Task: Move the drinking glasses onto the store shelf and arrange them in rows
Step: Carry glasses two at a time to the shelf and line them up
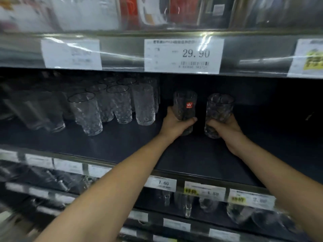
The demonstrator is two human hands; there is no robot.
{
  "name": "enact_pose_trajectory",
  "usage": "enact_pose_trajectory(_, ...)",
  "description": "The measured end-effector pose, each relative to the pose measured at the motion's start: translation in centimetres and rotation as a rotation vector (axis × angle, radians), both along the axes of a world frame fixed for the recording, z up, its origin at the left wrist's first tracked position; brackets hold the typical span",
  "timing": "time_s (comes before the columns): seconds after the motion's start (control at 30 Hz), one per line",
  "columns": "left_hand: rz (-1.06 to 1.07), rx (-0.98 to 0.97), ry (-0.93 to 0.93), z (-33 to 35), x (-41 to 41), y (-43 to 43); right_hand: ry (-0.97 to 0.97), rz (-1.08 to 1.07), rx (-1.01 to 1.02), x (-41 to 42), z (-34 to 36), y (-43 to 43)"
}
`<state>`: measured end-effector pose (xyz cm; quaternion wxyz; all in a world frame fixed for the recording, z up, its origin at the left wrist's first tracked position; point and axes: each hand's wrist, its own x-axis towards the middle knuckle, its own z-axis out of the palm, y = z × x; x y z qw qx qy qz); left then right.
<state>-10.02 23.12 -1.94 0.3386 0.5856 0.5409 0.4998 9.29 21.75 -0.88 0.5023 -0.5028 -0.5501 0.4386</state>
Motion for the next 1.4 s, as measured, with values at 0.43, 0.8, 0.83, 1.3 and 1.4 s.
enact_pose_trajectory(0.43, -0.133, -0.104, 0.029, 2.4, -6.0, -11.2, -0.005, 0.090, 0.017, -4.3, 1.1, -10.3)
enact_pose_trajectory(0.8, -0.098, -0.031, -0.120, 5.2, -20.8, -18.8, 0.041, 0.105, 0.155, -18.6, 2.6, -15.9)
enact_pose_trajectory(0.83, -0.090, -0.030, -0.120, 5.3, -22.4, -19.1, 0.050, 0.100, 0.153, -20.1, 2.7, -16.1)
enact_pose_trajectory(1.3, -0.044, -0.066, -0.094, 4.7, -36.3, -19.3, 0.035, -0.074, 0.134, -33.0, 1.9, -17.2)
enact_pose_trajectory(1.4, -0.074, -0.086, -0.096, 4.5, -37.3, -19.1, -0.002, -0.109, 0.123, -33.8, 1.6, -17.4)
